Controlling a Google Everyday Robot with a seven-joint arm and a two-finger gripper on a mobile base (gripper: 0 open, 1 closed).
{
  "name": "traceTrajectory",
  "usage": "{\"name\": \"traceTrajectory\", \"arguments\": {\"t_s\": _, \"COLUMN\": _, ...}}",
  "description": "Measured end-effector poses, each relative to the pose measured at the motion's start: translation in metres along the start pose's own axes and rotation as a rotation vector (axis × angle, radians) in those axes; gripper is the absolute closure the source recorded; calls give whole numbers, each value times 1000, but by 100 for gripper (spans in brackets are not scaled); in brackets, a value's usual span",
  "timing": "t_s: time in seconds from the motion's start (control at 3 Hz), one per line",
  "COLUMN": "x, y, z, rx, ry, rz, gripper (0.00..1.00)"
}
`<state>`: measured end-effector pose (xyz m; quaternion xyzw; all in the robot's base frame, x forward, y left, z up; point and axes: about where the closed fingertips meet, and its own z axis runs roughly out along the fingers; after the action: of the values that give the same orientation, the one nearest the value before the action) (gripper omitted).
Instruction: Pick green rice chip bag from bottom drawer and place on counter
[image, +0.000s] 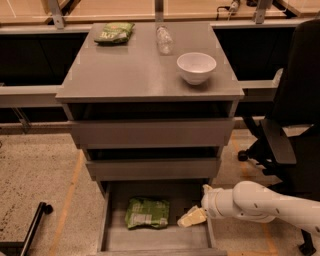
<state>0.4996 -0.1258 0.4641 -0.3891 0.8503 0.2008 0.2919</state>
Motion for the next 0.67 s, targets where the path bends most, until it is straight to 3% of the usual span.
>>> {"name": "traceTrajectory", "arguments": {"t_s": 0.67, "x": 11, "y": 0, "z": 11, "rx": 2, "ry": 14, "rz": 40, "gripper": 0}}
